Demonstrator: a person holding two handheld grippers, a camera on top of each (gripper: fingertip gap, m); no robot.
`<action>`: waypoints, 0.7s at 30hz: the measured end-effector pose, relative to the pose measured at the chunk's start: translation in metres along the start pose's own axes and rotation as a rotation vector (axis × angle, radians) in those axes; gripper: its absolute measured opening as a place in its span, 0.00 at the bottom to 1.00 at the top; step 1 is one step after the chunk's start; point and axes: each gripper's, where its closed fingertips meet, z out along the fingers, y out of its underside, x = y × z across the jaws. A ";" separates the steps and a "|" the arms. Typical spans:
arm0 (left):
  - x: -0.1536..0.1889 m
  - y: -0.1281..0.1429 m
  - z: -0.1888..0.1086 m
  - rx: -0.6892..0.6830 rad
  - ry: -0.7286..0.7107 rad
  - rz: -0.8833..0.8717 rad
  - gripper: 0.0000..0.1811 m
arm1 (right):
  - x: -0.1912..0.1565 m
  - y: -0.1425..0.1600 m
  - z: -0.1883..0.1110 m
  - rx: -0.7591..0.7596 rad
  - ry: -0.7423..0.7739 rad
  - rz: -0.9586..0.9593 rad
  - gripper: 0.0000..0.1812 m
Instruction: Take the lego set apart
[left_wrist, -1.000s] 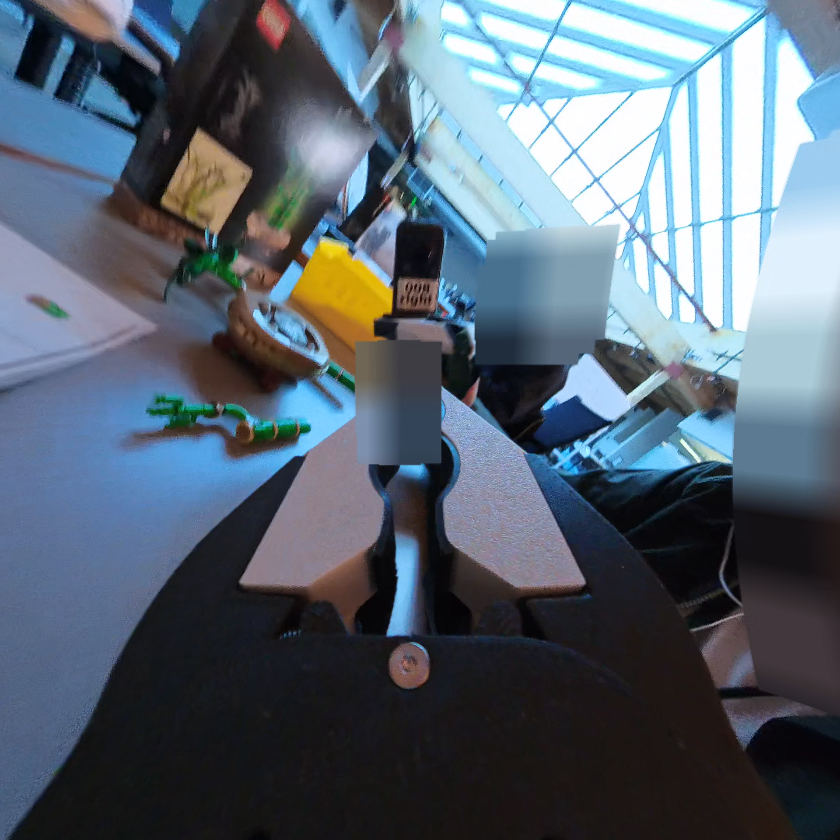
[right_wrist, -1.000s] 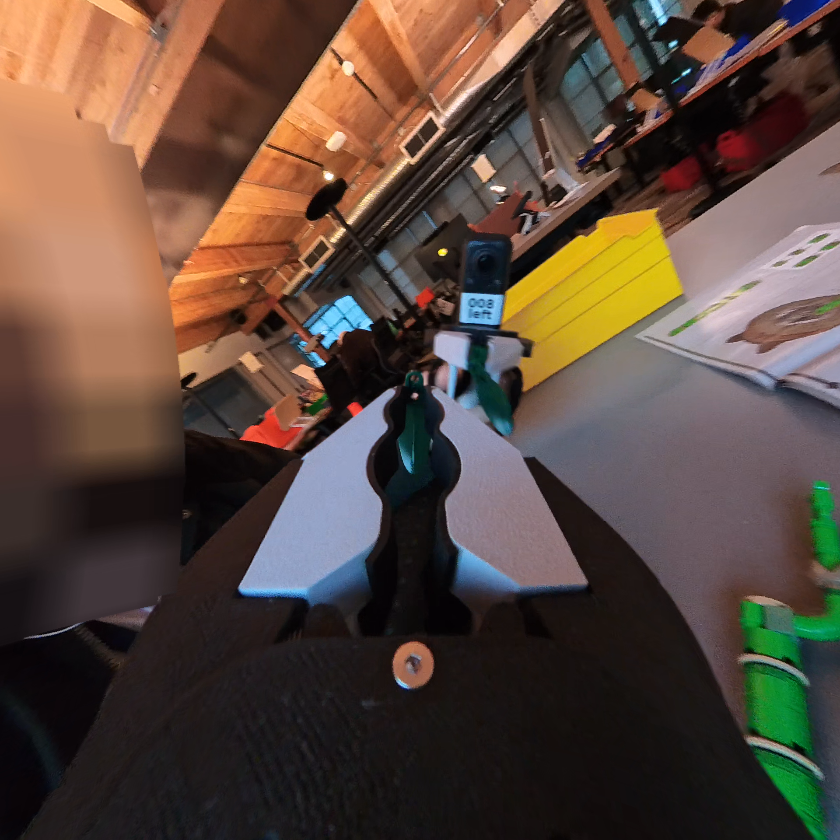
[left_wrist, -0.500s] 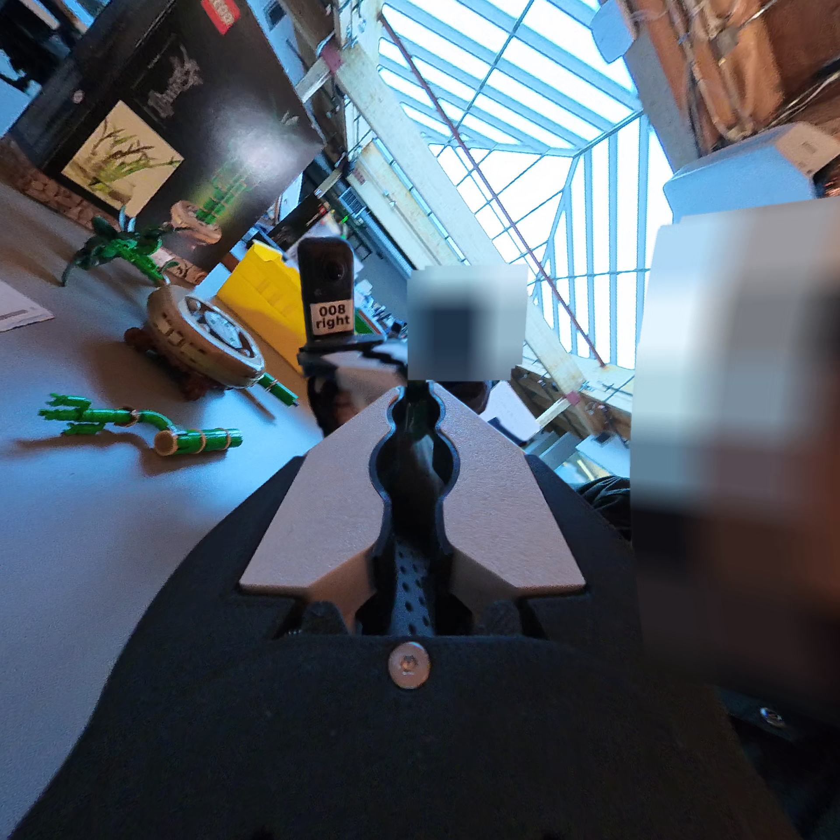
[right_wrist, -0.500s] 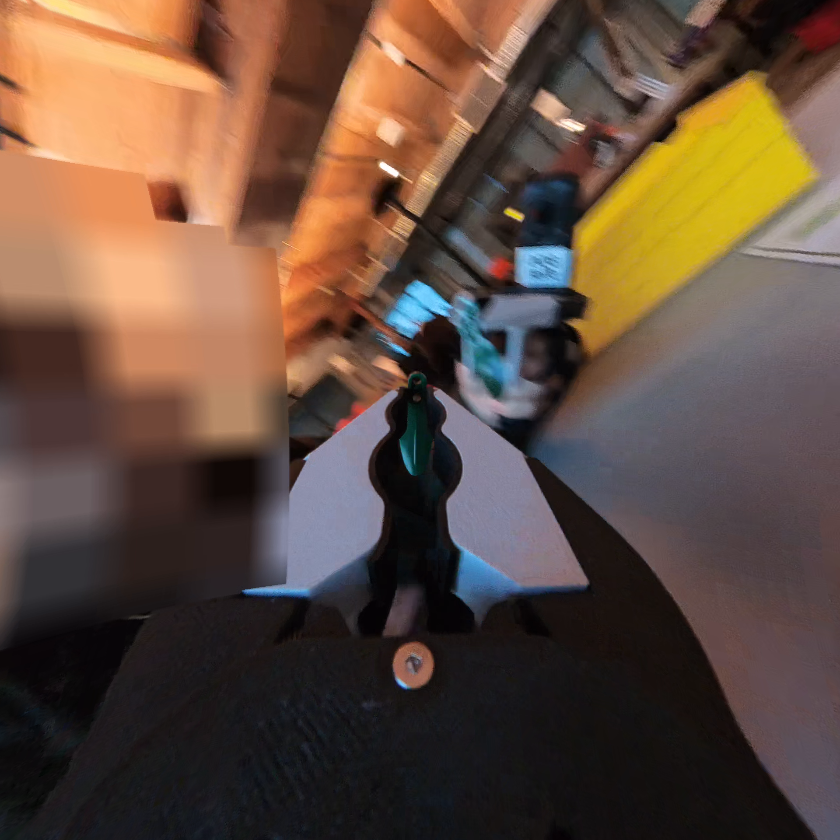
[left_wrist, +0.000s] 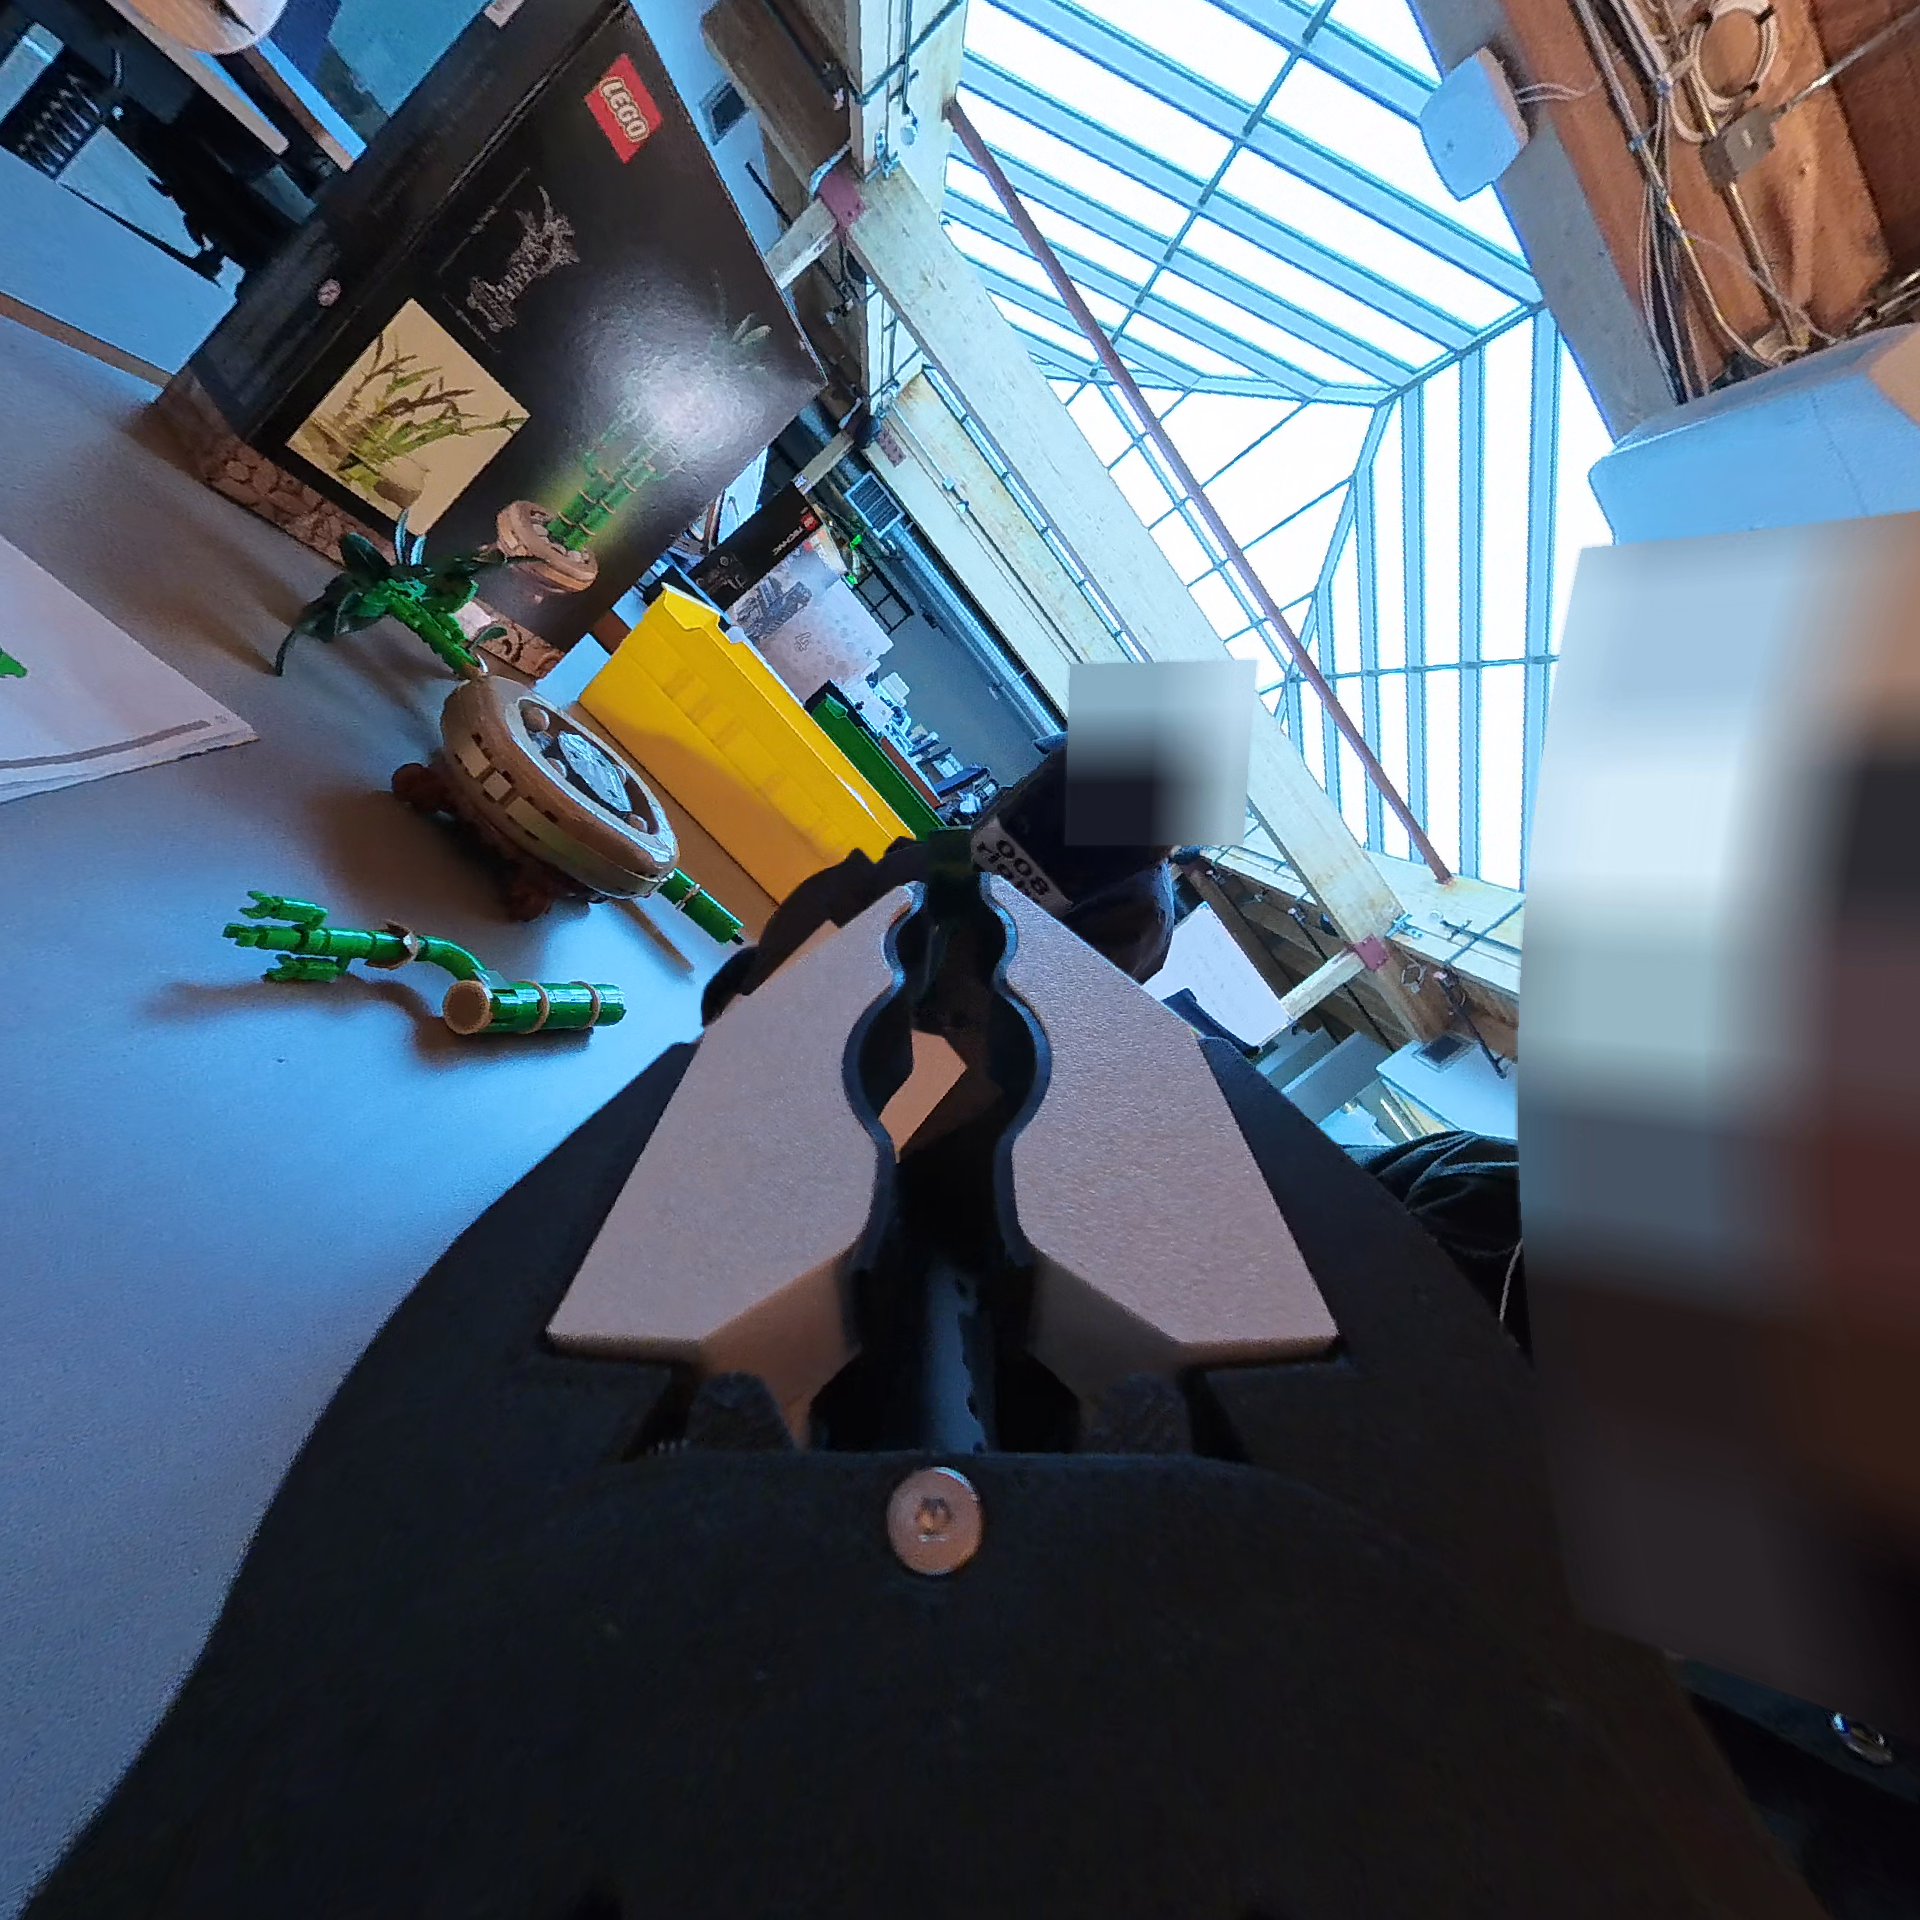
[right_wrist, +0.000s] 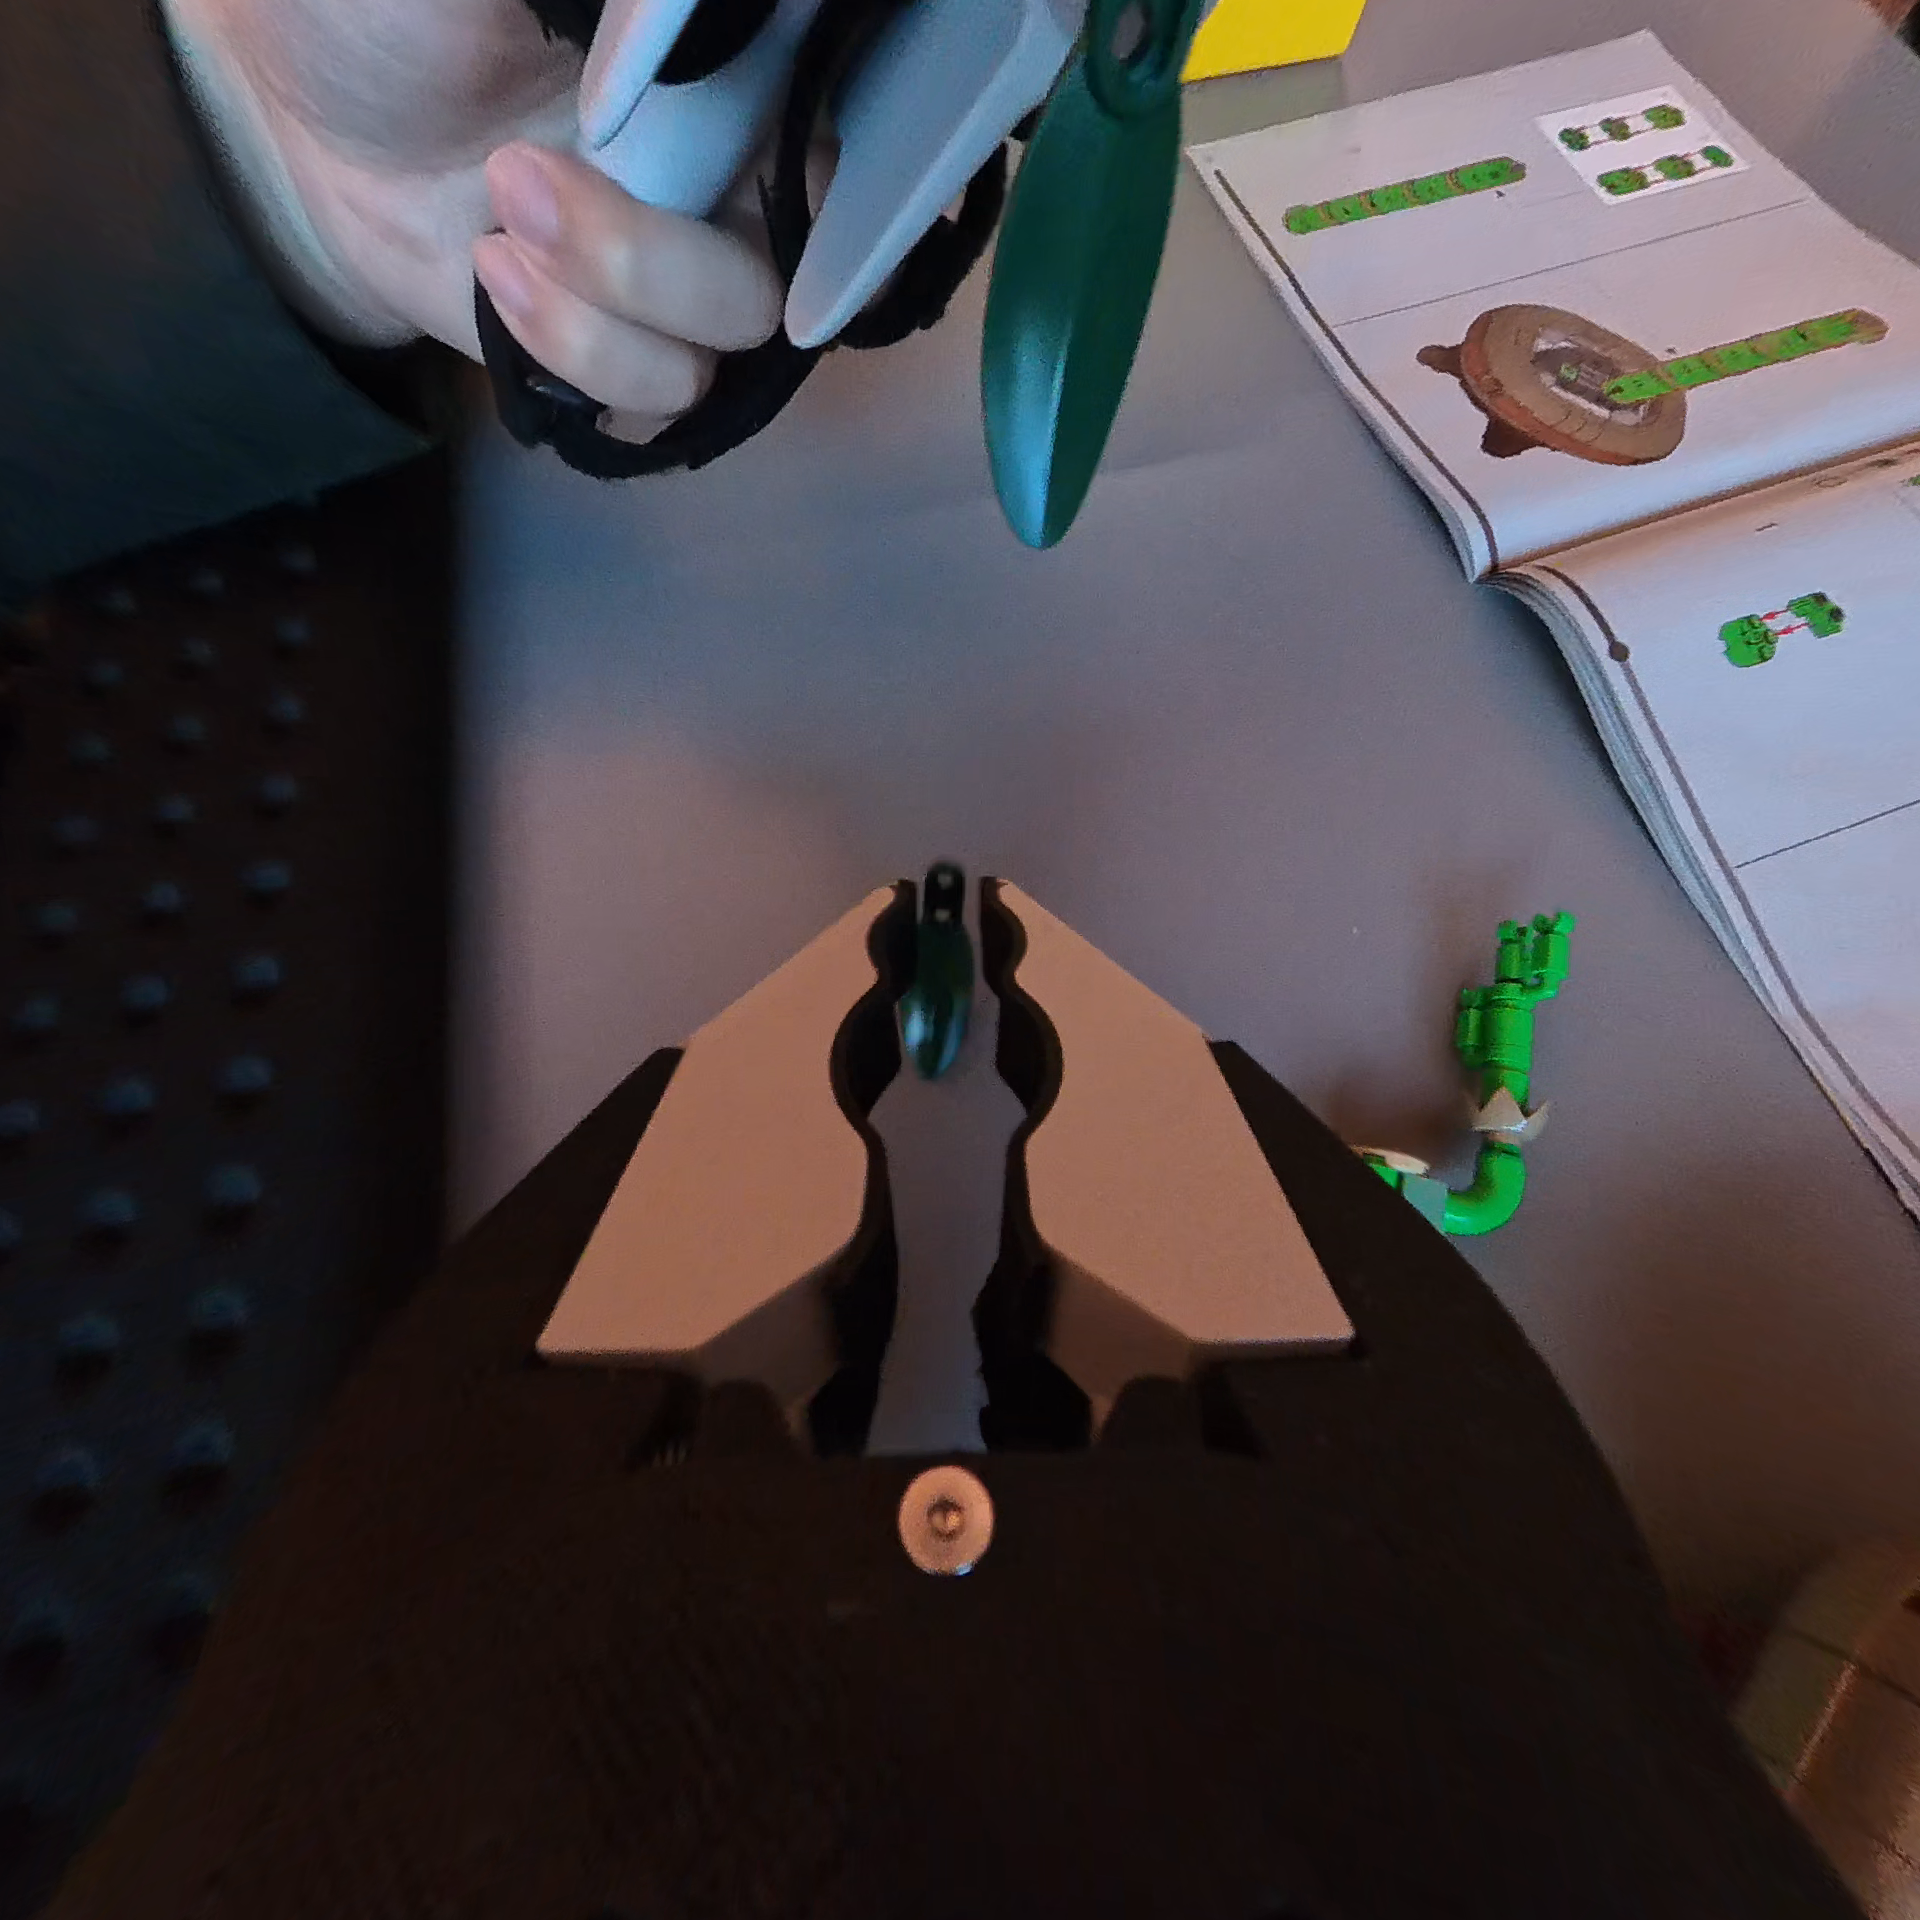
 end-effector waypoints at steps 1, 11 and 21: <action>-0.001 0.001 0.000 -0.002 -0.005 0.001 0.03 | -0.001 -0.001 0.000 0.013 -0.015 0.017 0.10; -0.013 0.012 0.005 -0.073 -0.116 0.079 0.03 | 0.028 -0.068 -0.068 0.518 0.043 0.157 0.15; -0.010 0.027 0.018 -0.136 -0.091 0.104 0.03 | 0.012 -0.077 -0.064 0.573 -0.105 0.231 0.07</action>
